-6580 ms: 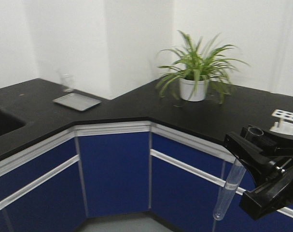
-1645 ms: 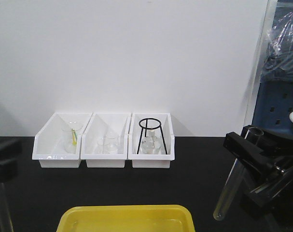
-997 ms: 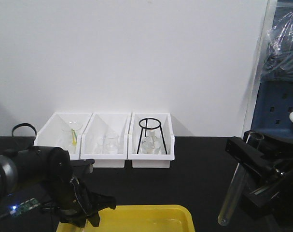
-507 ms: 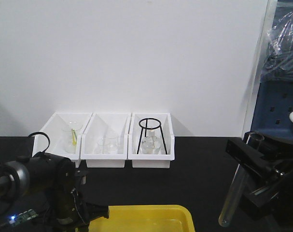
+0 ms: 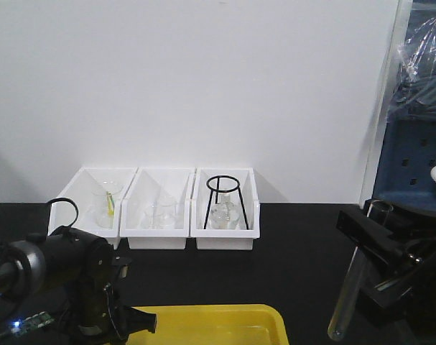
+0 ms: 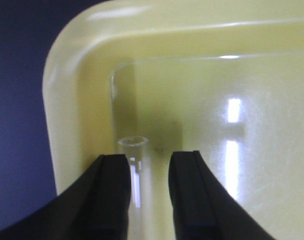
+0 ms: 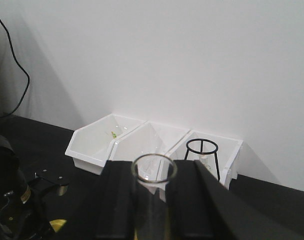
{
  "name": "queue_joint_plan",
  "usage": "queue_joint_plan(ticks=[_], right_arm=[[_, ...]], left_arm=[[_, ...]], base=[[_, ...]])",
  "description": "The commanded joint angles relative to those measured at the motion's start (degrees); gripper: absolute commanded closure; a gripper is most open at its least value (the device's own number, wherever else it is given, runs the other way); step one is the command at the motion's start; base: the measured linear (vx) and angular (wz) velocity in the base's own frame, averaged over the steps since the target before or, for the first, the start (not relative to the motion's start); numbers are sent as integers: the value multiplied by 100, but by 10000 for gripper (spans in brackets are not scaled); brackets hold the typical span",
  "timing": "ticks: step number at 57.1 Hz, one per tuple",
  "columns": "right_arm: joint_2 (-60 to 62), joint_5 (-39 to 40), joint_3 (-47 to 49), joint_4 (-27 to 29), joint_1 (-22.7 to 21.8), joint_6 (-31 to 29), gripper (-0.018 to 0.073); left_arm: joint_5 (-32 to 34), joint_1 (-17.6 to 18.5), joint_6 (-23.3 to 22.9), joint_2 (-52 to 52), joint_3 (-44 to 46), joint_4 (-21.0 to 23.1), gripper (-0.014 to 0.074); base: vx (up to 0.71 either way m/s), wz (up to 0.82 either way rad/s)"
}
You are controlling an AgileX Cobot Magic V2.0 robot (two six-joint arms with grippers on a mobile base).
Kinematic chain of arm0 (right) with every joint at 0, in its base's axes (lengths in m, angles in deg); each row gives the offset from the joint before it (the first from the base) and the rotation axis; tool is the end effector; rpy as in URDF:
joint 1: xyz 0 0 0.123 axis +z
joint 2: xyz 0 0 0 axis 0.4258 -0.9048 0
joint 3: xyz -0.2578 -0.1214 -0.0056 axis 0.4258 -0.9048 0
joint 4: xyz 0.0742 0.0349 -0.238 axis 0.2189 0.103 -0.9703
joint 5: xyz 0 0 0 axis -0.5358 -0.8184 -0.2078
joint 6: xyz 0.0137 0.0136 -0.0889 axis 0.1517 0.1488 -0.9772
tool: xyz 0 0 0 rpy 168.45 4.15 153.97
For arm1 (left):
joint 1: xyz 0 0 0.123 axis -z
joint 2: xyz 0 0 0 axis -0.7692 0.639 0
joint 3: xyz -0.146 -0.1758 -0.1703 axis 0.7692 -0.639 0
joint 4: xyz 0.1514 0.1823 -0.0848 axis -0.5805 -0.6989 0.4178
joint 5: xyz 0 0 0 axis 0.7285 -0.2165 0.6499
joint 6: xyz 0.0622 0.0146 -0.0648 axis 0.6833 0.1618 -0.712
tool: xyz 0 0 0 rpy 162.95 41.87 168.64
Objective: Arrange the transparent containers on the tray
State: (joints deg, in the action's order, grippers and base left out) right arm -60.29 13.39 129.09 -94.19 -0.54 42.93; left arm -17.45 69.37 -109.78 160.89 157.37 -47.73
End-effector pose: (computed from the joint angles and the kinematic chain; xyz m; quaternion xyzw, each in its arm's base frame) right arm 0.1750 0.0889 0.3579 -0.1788 0.6845 0.1830 0.6827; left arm 0.3829 -0.1298 0.1695 -0.0324 0.9968 -0.0119 0.0718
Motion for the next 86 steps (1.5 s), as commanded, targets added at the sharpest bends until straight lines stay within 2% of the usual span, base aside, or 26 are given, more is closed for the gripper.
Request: queue_joint_plan(ticks=[1, 7, 18, 28, 39, 51, 60, 65, 72, 86], right_arm=[[-93, 335, 189, 34, -5, -3, 571], [-315, 193, 189, 34, -5, 289, 571], [-944, -504, 207, 34, -5, 1279, 571], [-1559, -669, 429, 39, -5, 1608, 571], [-2063, -678, 926, 60, -5, 1779, 571], [-2479, -165, 1006, 463, -5, 2287, 571], [-2833, 707, 1006, 269, 0, 3086, 571], [-3072, 1413, 1006, -168, 0, 3753, 571], [-3478, 2465, 1100, -1337, -11, 4789, 571], [-4291, 2628, 2252, -4236, -95, 7094, 571]], left_arm=[[42, 12, 0, -462, 172, -93, 241], [156, 12, 5, -692, 172, -93, 241], [548, 17, 21, -1446, 172, -87, 242], [1047, 35, 316, -2357, 172, -51, 242], [1438, 35, 428, -3145, 172, -50, 242], [1592, 35, 467, -3591, 172, -88, 242], [1680, 35, 473, -3674, 172, -88, 242], [1669, 35, 486, -3674, 172, -88, 242], [1669, 35, 615, -3674, 172, -88, 242], [1579, 35, 615, -3674, 172, -92, 242]], base=[[0, 0], [0, 0], [0, 0], [0, 0], [0, 0], [0, 0], [0, 0], [0, 0], [0, 0], [0, 0]])
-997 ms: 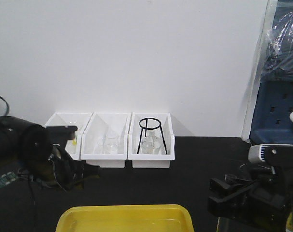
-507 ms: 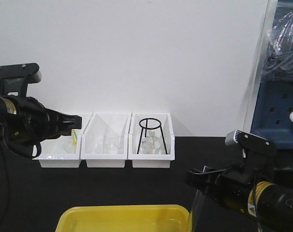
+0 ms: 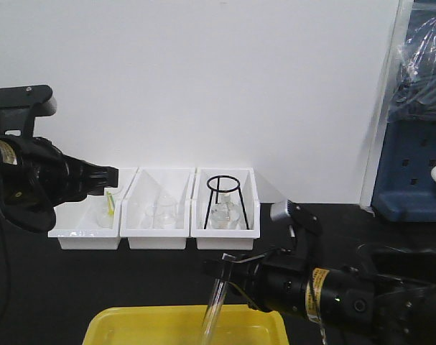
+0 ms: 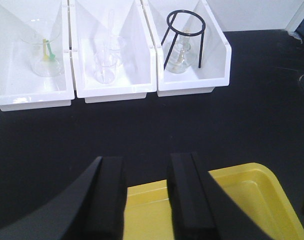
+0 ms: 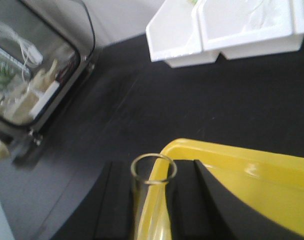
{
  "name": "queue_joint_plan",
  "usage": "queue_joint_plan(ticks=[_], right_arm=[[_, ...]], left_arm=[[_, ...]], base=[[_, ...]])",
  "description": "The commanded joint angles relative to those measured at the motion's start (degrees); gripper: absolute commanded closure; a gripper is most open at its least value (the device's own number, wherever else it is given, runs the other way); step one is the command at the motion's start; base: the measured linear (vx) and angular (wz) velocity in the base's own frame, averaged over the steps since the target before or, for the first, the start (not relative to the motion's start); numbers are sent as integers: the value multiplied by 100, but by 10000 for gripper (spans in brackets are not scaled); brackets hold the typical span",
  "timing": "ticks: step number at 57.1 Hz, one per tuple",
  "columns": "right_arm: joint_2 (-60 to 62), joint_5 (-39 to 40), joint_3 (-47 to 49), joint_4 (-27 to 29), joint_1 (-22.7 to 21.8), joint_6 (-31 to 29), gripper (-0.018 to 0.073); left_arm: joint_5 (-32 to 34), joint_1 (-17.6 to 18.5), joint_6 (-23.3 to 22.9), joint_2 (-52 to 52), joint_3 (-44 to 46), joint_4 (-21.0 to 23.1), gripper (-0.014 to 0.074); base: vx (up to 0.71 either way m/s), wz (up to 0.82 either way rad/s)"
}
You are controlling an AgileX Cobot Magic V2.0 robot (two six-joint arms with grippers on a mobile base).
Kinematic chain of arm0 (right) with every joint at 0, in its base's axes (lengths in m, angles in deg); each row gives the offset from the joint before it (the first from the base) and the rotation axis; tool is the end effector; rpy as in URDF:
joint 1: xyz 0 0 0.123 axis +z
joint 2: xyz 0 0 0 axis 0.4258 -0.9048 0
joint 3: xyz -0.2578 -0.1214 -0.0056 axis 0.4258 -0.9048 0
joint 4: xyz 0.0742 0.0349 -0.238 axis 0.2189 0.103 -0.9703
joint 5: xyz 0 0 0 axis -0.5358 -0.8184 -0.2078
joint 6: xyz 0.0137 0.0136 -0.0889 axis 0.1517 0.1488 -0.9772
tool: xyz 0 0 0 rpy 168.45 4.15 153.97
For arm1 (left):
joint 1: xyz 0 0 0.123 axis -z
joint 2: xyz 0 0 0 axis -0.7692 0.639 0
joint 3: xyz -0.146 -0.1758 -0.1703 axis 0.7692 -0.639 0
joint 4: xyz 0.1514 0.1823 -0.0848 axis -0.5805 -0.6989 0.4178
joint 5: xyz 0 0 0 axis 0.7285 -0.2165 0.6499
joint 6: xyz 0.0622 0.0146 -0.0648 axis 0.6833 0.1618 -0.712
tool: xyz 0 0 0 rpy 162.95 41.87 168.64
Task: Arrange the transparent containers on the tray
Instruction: 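Lower the right gripper's test tube into the yellow tray and release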
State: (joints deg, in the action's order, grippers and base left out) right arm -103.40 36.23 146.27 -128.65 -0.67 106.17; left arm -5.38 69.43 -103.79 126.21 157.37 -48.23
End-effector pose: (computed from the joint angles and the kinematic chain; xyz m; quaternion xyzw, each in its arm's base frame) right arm 0.3061 0.1885 0.2544 -0.0912 0.8049 0.4434 0.3838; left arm 0.3019 -0.1020 0.4057 0.0175 0.8870 -0.1268 0.4437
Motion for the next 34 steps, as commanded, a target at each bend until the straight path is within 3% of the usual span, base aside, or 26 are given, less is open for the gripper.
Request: queue_joint_plan(ticks=[1, 7, 11, 34], right_arm=[[-50, 338, 646, -1047, -103, 1015, 571], [-434, 389, 1189, -2423, -256, 2362, 571], [-647, 566, 1444, -2870, -348, 2362, 571], [-1492, 329, 1564, -3007, -410, 2362, 571]], left_arm=[[369, 30, 17, -205, 172, -43, 242], [352, 30, 17, -205, 172, -43, 242], [345, 30, 17, -205, 172, -43, 242], [337, 30, 17, -205, 172, -32, 242]], base=[[0, 0], [0, 0], [0, 0], [0, 0]])
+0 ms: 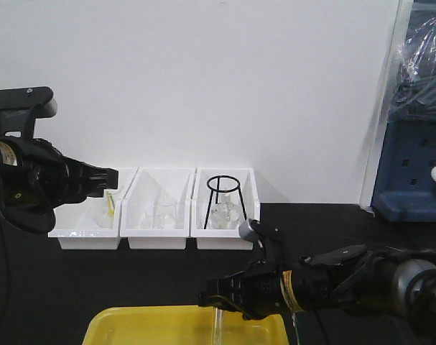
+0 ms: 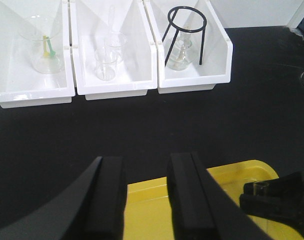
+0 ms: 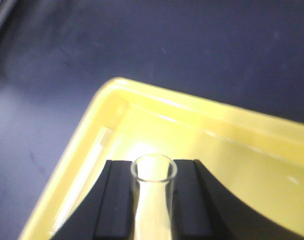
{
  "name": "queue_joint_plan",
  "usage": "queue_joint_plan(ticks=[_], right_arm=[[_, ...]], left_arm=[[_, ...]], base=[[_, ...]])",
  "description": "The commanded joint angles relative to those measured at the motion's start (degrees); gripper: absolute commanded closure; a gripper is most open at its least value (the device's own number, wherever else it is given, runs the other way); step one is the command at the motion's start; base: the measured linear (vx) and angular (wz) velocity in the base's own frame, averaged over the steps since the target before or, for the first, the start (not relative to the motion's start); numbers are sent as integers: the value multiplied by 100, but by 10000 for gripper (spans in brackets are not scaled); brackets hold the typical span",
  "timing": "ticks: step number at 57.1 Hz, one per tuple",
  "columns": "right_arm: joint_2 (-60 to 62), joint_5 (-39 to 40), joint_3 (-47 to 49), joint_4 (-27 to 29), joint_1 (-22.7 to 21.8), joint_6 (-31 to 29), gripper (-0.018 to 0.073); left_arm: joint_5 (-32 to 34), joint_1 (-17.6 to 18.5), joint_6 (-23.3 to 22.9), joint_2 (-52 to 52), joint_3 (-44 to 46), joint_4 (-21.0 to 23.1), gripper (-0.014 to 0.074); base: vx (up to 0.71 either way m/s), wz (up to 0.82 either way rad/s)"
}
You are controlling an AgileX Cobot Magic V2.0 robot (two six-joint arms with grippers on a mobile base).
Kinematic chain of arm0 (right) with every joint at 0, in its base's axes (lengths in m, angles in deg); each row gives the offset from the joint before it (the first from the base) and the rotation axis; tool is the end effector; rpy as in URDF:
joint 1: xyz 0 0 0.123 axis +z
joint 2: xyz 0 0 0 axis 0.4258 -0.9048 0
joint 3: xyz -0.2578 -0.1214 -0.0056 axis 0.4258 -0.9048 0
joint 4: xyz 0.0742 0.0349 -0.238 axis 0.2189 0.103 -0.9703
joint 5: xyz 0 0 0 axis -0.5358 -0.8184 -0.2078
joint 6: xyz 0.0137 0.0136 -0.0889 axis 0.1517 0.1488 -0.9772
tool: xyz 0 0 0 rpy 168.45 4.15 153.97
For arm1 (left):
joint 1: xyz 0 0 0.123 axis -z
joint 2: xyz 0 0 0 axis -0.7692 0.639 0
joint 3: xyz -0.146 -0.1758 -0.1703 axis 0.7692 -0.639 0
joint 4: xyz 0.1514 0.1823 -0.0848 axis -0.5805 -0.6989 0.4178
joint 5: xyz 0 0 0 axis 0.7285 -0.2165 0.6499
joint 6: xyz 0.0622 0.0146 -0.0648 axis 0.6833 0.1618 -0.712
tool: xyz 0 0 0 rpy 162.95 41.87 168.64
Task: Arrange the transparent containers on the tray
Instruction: 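Lower the right gripper's test tube into the yellow tray and release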
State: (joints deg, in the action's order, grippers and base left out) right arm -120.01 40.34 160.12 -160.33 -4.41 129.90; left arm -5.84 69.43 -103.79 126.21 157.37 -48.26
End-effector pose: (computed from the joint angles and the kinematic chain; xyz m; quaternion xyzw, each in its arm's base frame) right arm 0.3627 0.1932 0.1917 -0.1360 0.8749 0.3853 0.2602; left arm 0.3015 -0.1018 0.4051 0.0175 0.8888 -0.1254 0.4404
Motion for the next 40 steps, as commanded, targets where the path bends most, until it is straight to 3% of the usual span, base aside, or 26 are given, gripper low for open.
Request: queue_joint_plan(ticks=[1, 11, 23, 31, 40], right_arm=[[146, -122, 179, 163, -36, -11, 571], [-61, -564, 179, 157, -36, -11, 568], [-302, -381, 172, -8, -17, -16, 536], [-414, -160, 169, -20, -17, -16, 456], [-420, -172, 169, -14, -17, -16, 286]], left_arm=[[383, 30, 17, -205, 172, -28, 242], [310, 30, 17, -205, 172, 14, 242], [221, 30, 17, -205, 172, 14, 242], [210, 30, 17, -205, 172, 14, 242], [210, 30, 17, -205, 172, 14, 242]], base=[[0, 0], [0, 0], [0, 0], [0, 0], [0, 0]])
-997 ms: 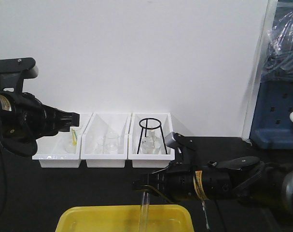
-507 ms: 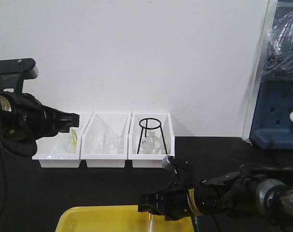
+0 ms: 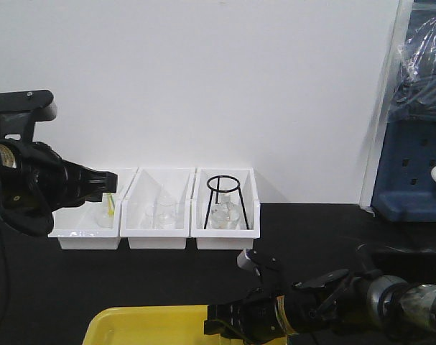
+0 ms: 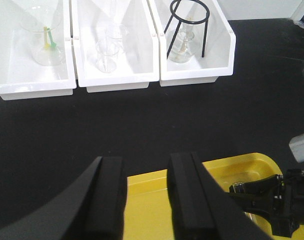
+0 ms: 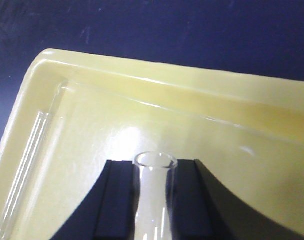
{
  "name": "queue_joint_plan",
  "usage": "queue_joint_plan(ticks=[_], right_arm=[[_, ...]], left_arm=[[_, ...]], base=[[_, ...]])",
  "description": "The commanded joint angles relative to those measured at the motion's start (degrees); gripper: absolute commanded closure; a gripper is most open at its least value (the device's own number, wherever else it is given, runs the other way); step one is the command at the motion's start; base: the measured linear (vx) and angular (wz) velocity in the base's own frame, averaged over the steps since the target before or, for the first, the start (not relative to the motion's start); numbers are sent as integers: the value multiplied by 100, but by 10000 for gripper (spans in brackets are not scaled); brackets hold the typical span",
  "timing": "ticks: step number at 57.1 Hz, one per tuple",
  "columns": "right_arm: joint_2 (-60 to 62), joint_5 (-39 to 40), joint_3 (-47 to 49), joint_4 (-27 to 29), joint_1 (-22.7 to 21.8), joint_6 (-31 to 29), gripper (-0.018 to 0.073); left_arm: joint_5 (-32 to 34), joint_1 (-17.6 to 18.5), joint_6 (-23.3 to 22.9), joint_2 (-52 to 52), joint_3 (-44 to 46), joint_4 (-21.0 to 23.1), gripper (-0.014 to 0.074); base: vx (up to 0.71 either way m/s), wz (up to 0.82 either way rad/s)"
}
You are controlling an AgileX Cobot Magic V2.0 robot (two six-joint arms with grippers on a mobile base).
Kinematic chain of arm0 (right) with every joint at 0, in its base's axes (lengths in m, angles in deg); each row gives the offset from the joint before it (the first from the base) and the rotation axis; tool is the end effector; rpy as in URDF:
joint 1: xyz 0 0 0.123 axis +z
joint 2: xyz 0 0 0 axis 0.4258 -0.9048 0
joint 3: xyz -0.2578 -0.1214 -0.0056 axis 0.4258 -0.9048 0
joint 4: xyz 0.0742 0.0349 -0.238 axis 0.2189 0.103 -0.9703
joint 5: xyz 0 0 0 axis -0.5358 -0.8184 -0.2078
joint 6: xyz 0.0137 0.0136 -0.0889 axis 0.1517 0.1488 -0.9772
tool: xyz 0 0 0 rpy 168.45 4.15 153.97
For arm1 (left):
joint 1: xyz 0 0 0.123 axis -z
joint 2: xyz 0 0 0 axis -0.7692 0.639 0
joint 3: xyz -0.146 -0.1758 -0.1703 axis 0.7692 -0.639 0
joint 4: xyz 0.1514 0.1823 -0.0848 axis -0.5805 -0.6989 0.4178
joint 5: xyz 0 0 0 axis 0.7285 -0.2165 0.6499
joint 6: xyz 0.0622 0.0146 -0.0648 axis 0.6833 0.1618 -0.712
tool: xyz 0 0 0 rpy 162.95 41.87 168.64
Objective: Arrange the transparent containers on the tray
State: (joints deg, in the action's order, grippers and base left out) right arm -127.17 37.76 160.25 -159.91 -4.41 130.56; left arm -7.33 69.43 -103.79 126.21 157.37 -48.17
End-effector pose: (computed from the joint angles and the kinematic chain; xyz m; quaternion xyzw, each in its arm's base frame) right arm 0.3716 0.1931 0.1401 -0.1026 0.9011 0.3606 0.2178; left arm 0.3002 -0.1014 0.4032 0.0170 0.8947 -0.1223 0.4292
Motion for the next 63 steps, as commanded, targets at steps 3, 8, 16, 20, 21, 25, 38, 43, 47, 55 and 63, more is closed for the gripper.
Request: queue_joint_plan(ticks=[3, 8, 16, 20, 21, 25, 38, 43, 47, 55, 63], right_arm=[[297, 72, 156, -57, -17, -82, 218], [297, 72, 156, -57, -17, -82, 125], [303, 92, 156, -57, -17, -82, 35], [348, 151, 156, -57, -17, -82, 28], [363, 165, 156, -57, -23, -82, 29], [462, 223, 156, -69, -23, -82, 43], [1277, 316, 156, -201, -23, -122, 336], [1717, 426, 156, -201, -23, -164, 531], [2083, 589, 156, -201, -23, -381, 573], [2861, 680, -45, -201, -23, -720, 572], [3655, 229, -748, -201, -23, -1151, 572]], left_arm=[[359, 30, 17, -205, 172, 5, 242], [359, 30, 17, -205, 172, 5, 242], [364, 30, 17, -205, 172, 5, 243], [364, 30, 17, -205, 172, 5, 255], [364, 30, 17, -205, 172, 5, 259], [353, 30, 17, -212, 172, 5, 285], [210, 30, 370, -447, 164, 5, 510], [145, 30, 558, -648, 148, 5, 607], [57, 30, 674, -860, 121, 5, 606], [204, 30, 911, -1502, -457, 5, 605], [672, 30, 967, -2504, -1734, 5, 605]], base=[[0, 0], [0, 0], [0, 0], [0, 0], [0, 0], [0, 0], [0, 0], [0, 0], [0, 0], [0, 0], [0, 0]])
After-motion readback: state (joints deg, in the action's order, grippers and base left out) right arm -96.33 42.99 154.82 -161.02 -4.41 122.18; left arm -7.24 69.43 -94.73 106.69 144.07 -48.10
